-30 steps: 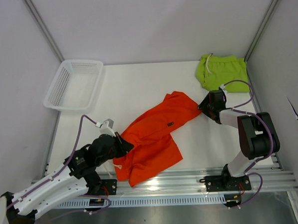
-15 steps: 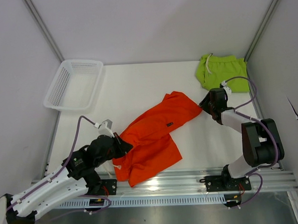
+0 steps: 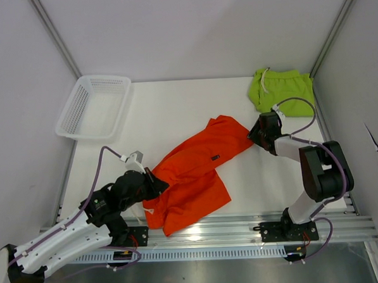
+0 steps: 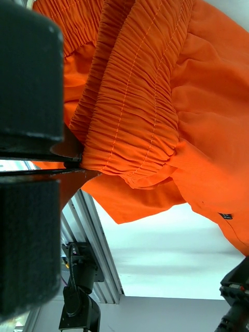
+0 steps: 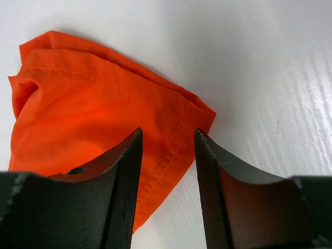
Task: Fold and stack the shorts
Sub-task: Flatten the shorts out
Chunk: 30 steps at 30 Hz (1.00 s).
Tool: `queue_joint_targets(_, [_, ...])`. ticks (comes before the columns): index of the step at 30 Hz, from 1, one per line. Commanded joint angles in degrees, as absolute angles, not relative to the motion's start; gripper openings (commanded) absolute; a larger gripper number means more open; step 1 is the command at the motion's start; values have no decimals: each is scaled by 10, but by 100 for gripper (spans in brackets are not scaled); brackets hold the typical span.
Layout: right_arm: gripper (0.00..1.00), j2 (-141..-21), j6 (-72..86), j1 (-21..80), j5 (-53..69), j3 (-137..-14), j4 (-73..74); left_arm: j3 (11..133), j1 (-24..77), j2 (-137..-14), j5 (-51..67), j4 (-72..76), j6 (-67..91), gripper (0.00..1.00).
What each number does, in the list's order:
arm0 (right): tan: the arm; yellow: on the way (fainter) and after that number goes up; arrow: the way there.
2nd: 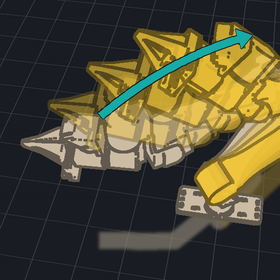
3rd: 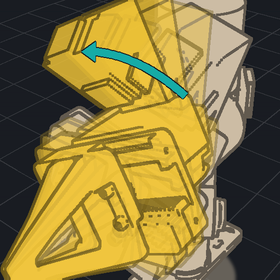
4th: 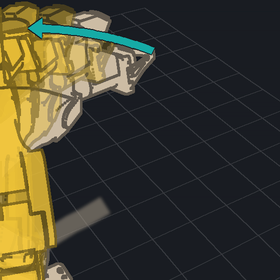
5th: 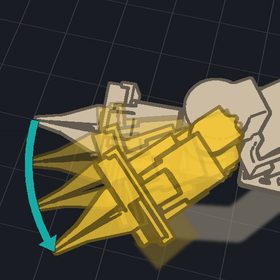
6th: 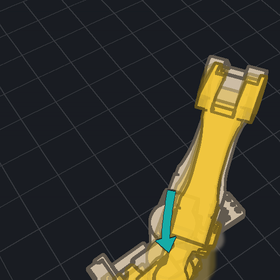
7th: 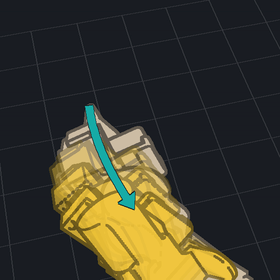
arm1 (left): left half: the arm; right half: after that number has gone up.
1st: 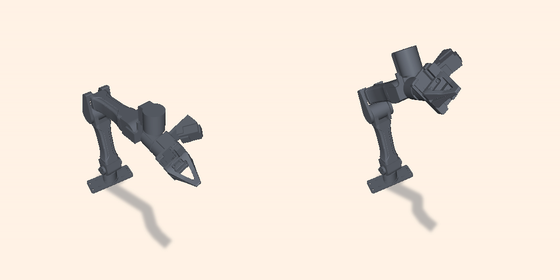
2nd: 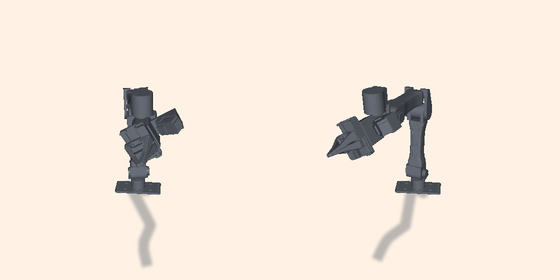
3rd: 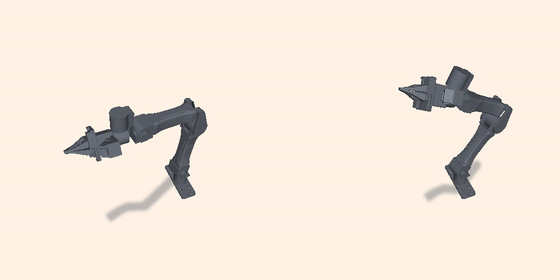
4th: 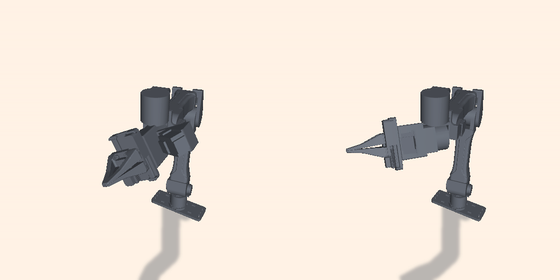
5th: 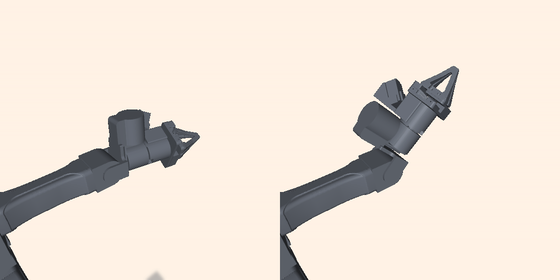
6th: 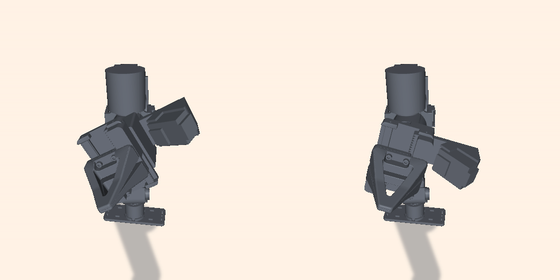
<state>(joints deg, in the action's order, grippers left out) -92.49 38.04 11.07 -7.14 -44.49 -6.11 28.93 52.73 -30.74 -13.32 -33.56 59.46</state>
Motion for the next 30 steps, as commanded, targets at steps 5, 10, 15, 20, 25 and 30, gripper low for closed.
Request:
queue_joint_targets(5, [46,-976,398,105,-42,-484,-58,287,524,-305,-134,-318,591,0])
queue_joint_targets(10, [45,-987,394,105,-42,-492,-52,287,524,-304,-134,-318,592,0])
queue_joint_targets(15, [45,-993,388,107,-40,-508,-27,287,524,-304,-134,-320,591,0])
queue_joint_targets(20, [43,-1019,360,112,-56,-565,51,287,524,-306,-134,-319,592,0])
queue_joint_targets(25, [43,-1056,331,122,-77,-617,123,294,524,-309,-130,-312,585,0])
queue_joint_targets(30, [42,-1077,311,153,-130,-642,174,289,524,-315,-120,-303,577,0])
